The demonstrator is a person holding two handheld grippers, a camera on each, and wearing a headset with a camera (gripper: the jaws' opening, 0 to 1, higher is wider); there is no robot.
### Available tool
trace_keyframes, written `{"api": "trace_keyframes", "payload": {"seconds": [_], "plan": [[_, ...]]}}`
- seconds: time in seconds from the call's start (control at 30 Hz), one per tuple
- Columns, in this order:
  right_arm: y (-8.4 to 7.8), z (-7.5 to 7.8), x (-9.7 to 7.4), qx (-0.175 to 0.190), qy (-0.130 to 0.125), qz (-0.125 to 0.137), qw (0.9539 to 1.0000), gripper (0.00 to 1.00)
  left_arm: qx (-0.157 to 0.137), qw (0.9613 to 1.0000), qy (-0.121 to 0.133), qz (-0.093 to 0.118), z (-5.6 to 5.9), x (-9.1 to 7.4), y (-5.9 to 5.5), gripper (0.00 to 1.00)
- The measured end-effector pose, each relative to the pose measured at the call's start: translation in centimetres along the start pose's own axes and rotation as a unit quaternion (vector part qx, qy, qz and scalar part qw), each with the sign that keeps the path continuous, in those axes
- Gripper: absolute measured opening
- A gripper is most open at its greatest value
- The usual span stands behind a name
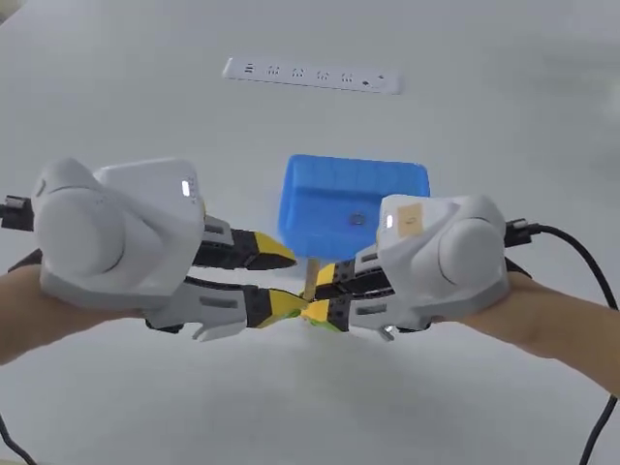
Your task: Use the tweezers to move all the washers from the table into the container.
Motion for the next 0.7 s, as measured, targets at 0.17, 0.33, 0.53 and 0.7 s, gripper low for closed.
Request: {"api": "trace_keyframes", "payload": {"seconds": [0.17, 0.33, 0.53, 0.7], "plan": [[0.3, 0.0, -0.6, 0.002, -0.007, -0.003, 1.0000, 0.10, -0.011, 0.9995, 0.025, 0.013, -0.4, -1.0, 0.0, 0.36], [0.6, -0.1, -1.1, 0.000, -0.013, -0.005, 0.9999, 0.10, -0.010, 0.9979, 0.061, 0.017, -1.0, -1.8, 0.1, 0.44], [1.6, -0.3, -2.0, 0.010, -0.021, 0.004, 0.9997, 0.10, -0.026, 0.9956, 0.084, 0.030, -1.2, -2.7, 0.3, 0.58], [2.8, -0.2, -3.1, 0.012, -0.034, 0.014, 0.9992, 0.10, -0.045, 0.9943, 0.094, 0.025, -0.9, -3.4, -0.3, 0.67]]}}
Point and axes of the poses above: the centre of the closed fingertips' face, and the gripper's own axes: x roughly forward along the fingers, z roughly to its right, y roughly out of its top, the point moved 5 cm from there along -x, roughly backward along the fingers, and after that the axes turned 6 degrees about z, right-handed, at the moved point
